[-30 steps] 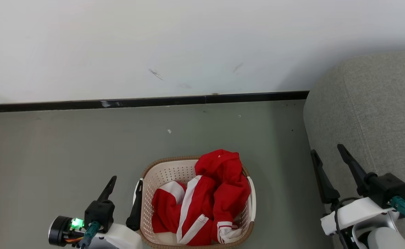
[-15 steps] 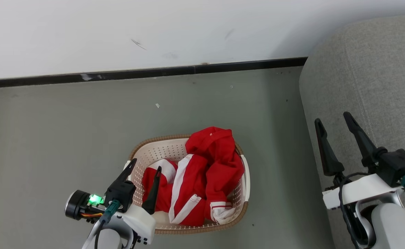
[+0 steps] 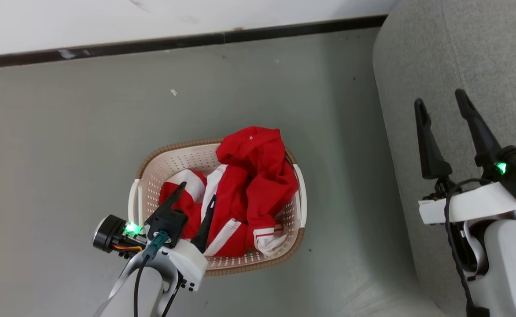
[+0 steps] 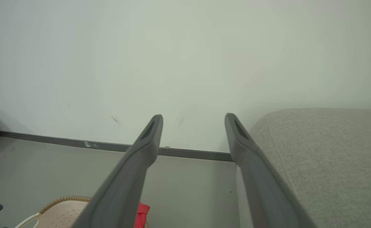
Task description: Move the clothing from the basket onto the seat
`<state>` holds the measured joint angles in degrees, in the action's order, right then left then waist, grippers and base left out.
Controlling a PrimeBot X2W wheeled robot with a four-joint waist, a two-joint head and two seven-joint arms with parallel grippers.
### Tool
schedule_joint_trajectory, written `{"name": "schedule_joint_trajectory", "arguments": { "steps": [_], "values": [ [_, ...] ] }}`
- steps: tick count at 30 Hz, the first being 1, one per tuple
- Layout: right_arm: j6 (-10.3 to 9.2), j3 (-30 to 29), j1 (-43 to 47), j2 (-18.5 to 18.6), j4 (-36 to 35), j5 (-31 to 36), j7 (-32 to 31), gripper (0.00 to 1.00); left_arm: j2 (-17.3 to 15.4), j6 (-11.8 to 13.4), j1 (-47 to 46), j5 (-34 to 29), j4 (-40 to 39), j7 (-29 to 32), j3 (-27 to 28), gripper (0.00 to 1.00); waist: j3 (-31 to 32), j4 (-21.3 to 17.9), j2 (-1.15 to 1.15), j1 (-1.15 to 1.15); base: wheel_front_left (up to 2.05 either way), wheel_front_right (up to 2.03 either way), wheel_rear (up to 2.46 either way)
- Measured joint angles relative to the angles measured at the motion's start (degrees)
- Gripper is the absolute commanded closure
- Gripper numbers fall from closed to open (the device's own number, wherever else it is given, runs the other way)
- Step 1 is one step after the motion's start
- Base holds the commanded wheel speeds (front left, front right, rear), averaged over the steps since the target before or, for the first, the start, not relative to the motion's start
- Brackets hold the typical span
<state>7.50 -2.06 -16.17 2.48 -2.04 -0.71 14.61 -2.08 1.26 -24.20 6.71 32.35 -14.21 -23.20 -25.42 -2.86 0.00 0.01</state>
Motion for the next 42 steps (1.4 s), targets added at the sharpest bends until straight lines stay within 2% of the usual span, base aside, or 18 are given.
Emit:
{"name": "schedule_joint_trajectory", "arguments": {
  "steps": [22, 42],
  "values": [
    [0.00, 1.2, -11.6, 0.1, -0.7, -3.0, 0.0, 0.00, 0.0, -2.3, -7.8, -0.2, 3.3, -0.1, -9.3, 0.00, -12.2, -4.8, 0.00, 0.00, 0.00, 0.00, 0.00],
    [0.00, 1.1, -17.5, 0.1, 0.3, -5.6, 0.0, 0.00, -0.1, -1.4, -14.6, -0.3, 8.7, -0.1, -10.1, 0.00, -19.9, -9.2, 0.00, 0.00, 0.00, 0.00, 0.00]
  ]
}}
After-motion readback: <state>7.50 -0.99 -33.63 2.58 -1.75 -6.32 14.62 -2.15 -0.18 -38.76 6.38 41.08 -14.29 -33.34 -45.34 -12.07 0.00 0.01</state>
